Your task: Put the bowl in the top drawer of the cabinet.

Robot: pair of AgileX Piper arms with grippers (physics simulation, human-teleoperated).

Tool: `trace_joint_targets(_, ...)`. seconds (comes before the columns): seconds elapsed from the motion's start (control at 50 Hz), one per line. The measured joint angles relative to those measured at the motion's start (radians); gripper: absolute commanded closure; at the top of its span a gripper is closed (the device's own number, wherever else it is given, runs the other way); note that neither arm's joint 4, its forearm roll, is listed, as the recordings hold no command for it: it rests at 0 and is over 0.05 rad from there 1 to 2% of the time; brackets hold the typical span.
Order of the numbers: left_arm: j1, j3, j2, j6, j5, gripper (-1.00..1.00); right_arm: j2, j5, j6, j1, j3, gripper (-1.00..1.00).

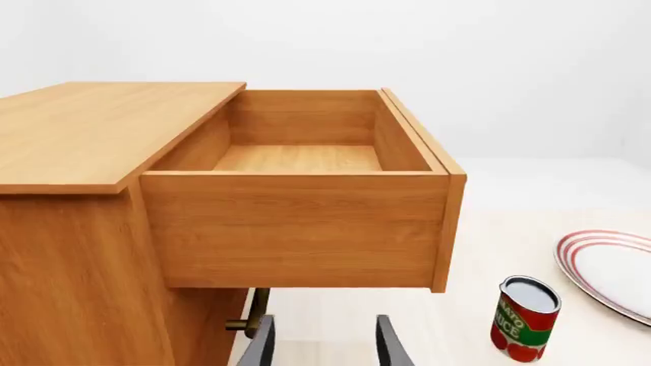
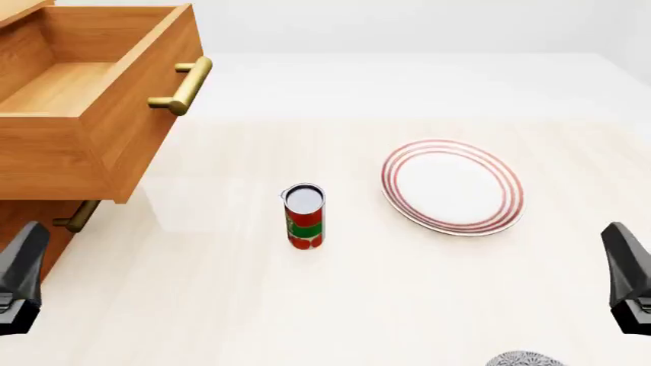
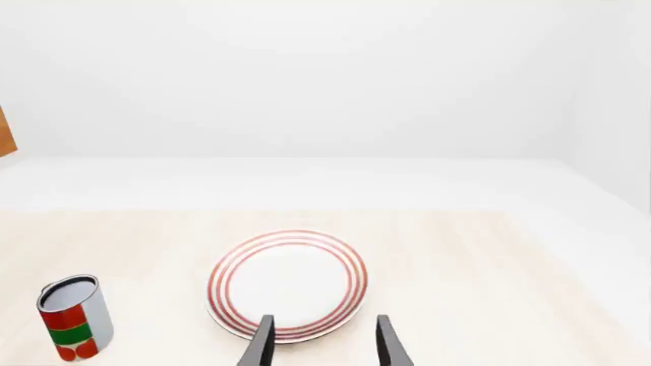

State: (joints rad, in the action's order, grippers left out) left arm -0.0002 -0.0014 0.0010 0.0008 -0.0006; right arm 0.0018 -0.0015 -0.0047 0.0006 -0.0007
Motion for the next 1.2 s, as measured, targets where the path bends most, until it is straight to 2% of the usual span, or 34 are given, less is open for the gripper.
trace_joint_targets(0.38, -0.017, -0.004, 0.0, 0.003, 0.004, -1.0, 0.002, -0.003, -0.008, 0.001, -0.001, -1.0)
trace_joint_targets(0.56, -0.035, -0.029, -0.001, -0.01, 0.041, -1.0, 0.003, -0.002, -0.009, 0.001, -0.002, -1.0)
trace_joint_targets(1.2, -0.232, -0.316, -0.001, -0.034, 0.355, -1.0, 0.003, 0.006, -0.009, 0.001, -0.011, -1.0)
